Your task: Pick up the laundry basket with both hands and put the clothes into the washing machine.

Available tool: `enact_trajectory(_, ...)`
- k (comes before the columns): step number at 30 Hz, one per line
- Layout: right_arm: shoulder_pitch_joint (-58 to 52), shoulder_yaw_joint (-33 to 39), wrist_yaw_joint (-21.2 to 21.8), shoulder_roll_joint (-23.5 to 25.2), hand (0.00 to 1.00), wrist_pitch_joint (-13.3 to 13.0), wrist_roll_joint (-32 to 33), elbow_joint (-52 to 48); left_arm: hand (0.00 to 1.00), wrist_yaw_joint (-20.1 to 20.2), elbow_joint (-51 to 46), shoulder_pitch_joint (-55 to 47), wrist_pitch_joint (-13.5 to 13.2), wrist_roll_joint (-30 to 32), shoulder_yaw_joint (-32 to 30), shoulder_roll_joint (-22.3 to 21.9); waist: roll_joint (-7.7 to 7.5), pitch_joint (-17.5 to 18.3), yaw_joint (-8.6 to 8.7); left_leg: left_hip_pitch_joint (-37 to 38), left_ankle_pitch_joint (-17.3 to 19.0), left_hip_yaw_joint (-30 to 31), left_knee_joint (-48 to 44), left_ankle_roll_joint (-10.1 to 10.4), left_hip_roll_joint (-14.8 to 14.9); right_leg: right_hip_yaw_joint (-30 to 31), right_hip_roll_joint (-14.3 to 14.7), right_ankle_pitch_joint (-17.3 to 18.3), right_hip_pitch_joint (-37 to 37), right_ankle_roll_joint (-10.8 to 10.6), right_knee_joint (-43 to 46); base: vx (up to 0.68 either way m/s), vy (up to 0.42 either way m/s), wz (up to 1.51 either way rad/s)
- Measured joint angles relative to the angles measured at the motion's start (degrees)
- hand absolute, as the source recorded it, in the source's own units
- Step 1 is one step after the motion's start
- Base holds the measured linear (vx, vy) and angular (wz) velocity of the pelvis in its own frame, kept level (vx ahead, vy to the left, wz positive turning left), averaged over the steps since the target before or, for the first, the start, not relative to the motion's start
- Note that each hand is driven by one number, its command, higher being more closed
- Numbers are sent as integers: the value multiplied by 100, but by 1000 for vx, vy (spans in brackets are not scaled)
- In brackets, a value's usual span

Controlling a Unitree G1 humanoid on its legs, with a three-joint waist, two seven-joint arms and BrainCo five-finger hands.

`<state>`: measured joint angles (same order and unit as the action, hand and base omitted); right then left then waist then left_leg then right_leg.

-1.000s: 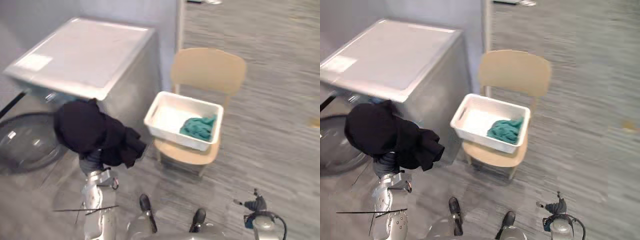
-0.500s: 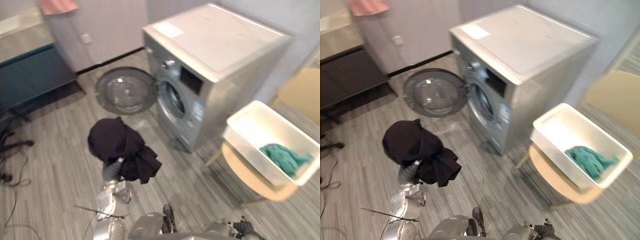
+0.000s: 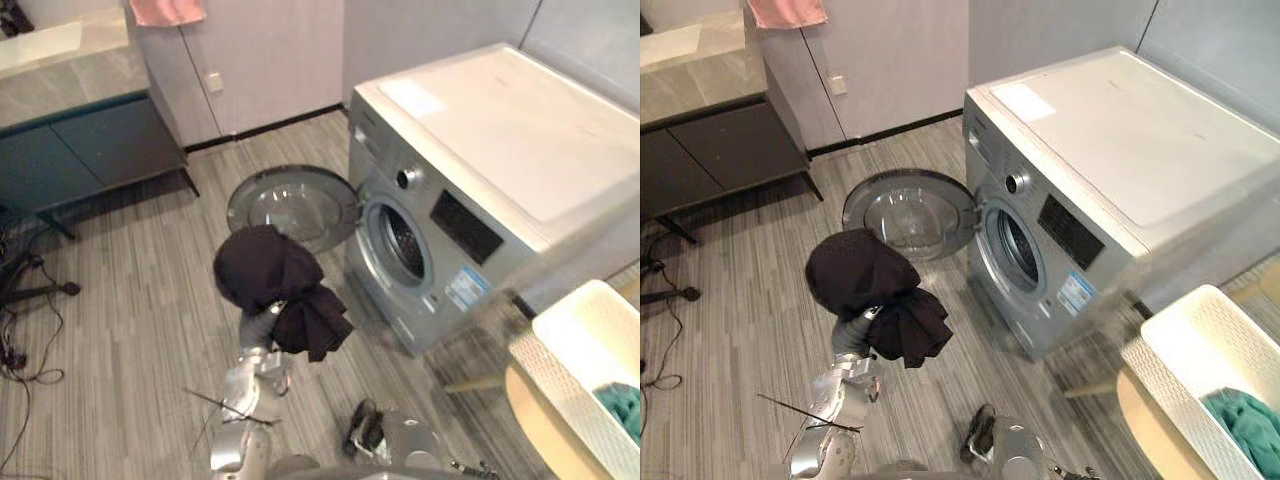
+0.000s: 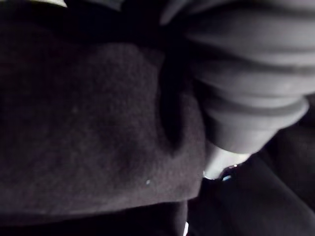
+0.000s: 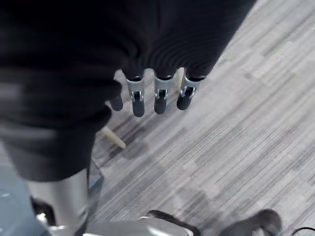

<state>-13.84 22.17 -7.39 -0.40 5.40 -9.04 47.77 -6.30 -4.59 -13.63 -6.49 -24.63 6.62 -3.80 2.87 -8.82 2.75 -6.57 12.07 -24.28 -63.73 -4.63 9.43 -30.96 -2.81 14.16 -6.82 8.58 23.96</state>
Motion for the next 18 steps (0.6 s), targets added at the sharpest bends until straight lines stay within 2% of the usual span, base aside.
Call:
enact_trajectory(1,-8,-28,-10,-3,0,-15,4,-116,100,5,0,-98,-3,0,-69,-2,18,22,-111,-185,-18,-39,-784,-83,465,325,77,123,310,-113,-46,576,168,-133)
enact_trajectory(2,-6,-47,-21,0,0,-28,12,-190,100,4,1,-148,-1,1,-108,-2,-21,29,-132,-335,0,-11,-947,-103,643,493,86,164,402,-180,-73,509,204,-126)
enact_trajectory(4,60,-127,-41,-10,0,-33,63,-402,100,-4,3,-215,4,6,-222,-4,11,111,-225,-967,59,265,-823,-122,1035,1184,9,210,574,-347,-216,504,310,-142)
enact_trajectory(6,171,-266,-62,-21,0,-47,61,-558,100,-10,23,-270,5,21,-348,-8,-14,109,-270,-1384,114,677,-90,-26,1047,1818,-212,210,602,-627,-225,418,393,-175)
enact_trajectory(7,264,-313,-75,-18,0,-56,61,-617,100,-5,95,-292,5,66,-410,-9,-17,106,-317,-1473,224,991,765,184,953,2306,-360,226,600,-838,-221,381,532,-220)
enact_trajectory(8,310,-418,-107,-18,0,-68,58,-621,100,-6,233,-289,-2,116,-438,-11,-5,112,-388,-1404,166,1502,2053,303,701,2769,-515,247,534,-1104,-164,366,588,-202)
enact_trajectory(9,320,-481,-110,-19,0,-85,53,-628,100,-8,313,-303,-7,182,-456,-15,42,139,-389,-1245,3,1850,2897,461,563,2969,-544,288,455,-1251,-103,323,674,-223)
enact_trajectory(10,398,-622,-111,-81,0,-147,44,-610,100,-2,542,-389,-39,319,-465,-15,295,190,-420,-830,-758,2642,4297,1718,541,3338,-503,441,271,-1656,64,234,572,-161)
enact_trajectory(11,509,-706,-112,66,0,-140,41,-468,100,-8,867,-304,-34,377,-601,65,65,167,-347,-812,-642,2441,4151,1475,388,3588,-659,468,258,-1798,55,305,653,-171)
enact_trajectory(12,527,-855,-66,198,0,-182,-15,-582,100,-60,1245,-188,39,487,-745,48,-75,166,-340,-742,-546,2236,4041,1508,295,3718,-624,300,40,-1830,18,265,457,-143)
enact_trajectory(13,623,-1043,-11,272,0,-253,-26,-548,100,-40,1324,-225,37,640,-709,39,-263,119,-384,-797,-381,2645,3649,1524,105,3846,-594,194,-164,-1801,-18,245,381,-146)
enact_trajectory(14,667,-1110,-11,267,0,-277,-41,-490,100,-9,1418,-278,46,740,-649,21,-227,104,-347,-838,-212,2756,3456,1503,85,3988,-573,61,-159,-1872,-123,145,332,-154)
enact_trajectory(15,714,-1186,-12,282,0,-305,-73,-429,100,53,1577,-324,57,888,-535,14,-176,87,-330,-896,148,2530,3156,1389,163,4282,-529,-143,-261,-1966,-312,52,387,-174)
enact_trajectory(16,889,-1225,8,302,0,-282,-128,-316,100,137,1667,-339,87,1055,-489,5,-125,56,-387,-935,378,2070,3047,1252,316,4408,-478,-509,-635,-1988,-373,-2,380,-196)
enact_trajectory(17,1003,-1232,15,307,0,-274,-167,-233,100,143,1696,-330,95,1110,-494,2,-50,16,-417,-932,419,1770,3090,1186,437,4323,-439,-811,-806,-1877,-475,-103,307,-244)
enact_trajectory(18,1227,-1238,21,274,0,-265,-237,-67,100,186,1778,-308,96,1201,-469,16,63,-44,-504,-823,440,1152,3418,1134,735,3814,-480,-1302,-1000,-1586,-905,-108,264,-242)
